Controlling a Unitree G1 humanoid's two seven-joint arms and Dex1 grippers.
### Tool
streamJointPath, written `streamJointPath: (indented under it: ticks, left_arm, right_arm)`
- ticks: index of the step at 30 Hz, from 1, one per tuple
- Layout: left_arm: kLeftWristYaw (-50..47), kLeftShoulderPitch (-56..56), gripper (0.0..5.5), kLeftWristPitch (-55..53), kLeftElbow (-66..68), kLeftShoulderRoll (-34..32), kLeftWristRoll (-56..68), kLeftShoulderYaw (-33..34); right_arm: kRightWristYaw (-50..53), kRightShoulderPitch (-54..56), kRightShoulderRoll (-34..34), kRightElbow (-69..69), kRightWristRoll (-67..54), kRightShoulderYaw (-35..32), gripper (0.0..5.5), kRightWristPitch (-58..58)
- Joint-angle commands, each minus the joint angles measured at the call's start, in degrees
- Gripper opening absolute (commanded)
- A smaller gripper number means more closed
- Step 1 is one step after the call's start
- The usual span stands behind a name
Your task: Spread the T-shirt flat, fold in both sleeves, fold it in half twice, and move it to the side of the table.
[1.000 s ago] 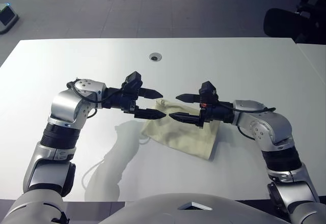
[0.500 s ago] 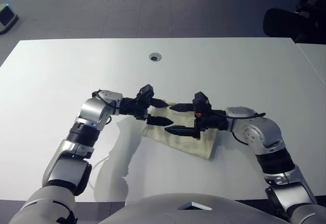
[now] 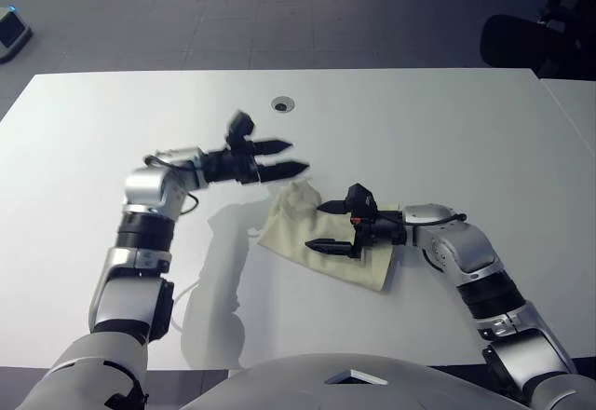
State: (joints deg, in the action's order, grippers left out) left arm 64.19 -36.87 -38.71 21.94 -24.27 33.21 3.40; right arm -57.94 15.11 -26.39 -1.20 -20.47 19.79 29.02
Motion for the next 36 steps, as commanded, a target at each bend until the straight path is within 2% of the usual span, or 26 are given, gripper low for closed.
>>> streamJointPath:
  ticks: [1, 4, 8, 11, 14, 18, 22, 24, 26, 29, 32, 36]
  left_arm:
    - [-7.02, -6.27, 5.40, -1.73, 1.62, -1.01, 5.55, 10.41]
    - [-13.27, -6.12, 5.40, -2.67, -2.89, -1.34, 7.81, 15.03]
    - [-23.91, -0.37, 5.40, -4.04, -14.96, 0.93, 8.62, 17.51]
    - [-34.03, 6.14, 5.40, -5.45, -25.63, 4.98, 8.80, 18.67]
    - [-44.34, 12.74, 5.40, -5.83, -34.02, 9.87, 5.94, 17.33]
    - [-51.93, 16.61, 5.40, -5.63, -39.27, 14.17, 5.95, 17.03]
    - [-54.23, 16.97, 5.40, -4.62, -39.31, 13.67, 4.49, 15.54]
    - [-55.32, 17.34, 5.40, -3.86, -39.55, 12.87, 2.90, 14.78]
    - [-57.42, 17.68, 5.40, -2.40, -39.83, 11.55, -0.84, 13.54]
    - [-61.21, 18.29, 5.40, -0.37, -41.31, 9.57, -7.20, 12.13]
    - [-63.65, 18.32, 5.40, 1.05, -43.24, 8.75, -12.41, 9.65]
    - [-64.63, 19.40, 5.40, 2.64, -41.80, 8.34, -18.38, 5.67]
  right_arm:
    - [1.59, -1.50, -2.67, -5.77, 8.79, 3.47, 5.38, -6.93]
    - [9.31, -2.80, -3.59, -14.01, 14.42, 0.74, 5.38, -13.68]
    - [21.92, -5.93, -4.81, -25.68, 14.92, -8.10, 5.38, -16.54]
    - [33.04, -7.54, -4.09, -37.05, 12.86, -15.77, 5.38, -15.08]
    - [42.47, -11.26, -3.64, -46.53, 12.02, -20.46, 5.38, -15.83]
    - [45.06, -15.80, -2.10, -51.83, 10.35, -22.89, 5.38, -18.42]
    - [44.72, -13.65, -3.24, -53.12, 10.41, -23.76, 5.38, -21.90]
    - [45.41, -11.20, -3.87, -48.54, 8.93, -26.44, 5.38, -26.17]
    - [47.86, -8.50, -4.87, -32.73, 7.77, -29.86, 5.38, -29.94]
    - [52.81, -2.16, -4.84, -3.43, 7.39, -30.38, 5.38, -23.03]
    - [57.43, 2.68, 0.65, 15.31, 7.33, -24.82, 5.38, -12.64]
    - [61.61, -2.36, 9.79, 14.93, 12.23, -16.78, 5.38, -9.03]
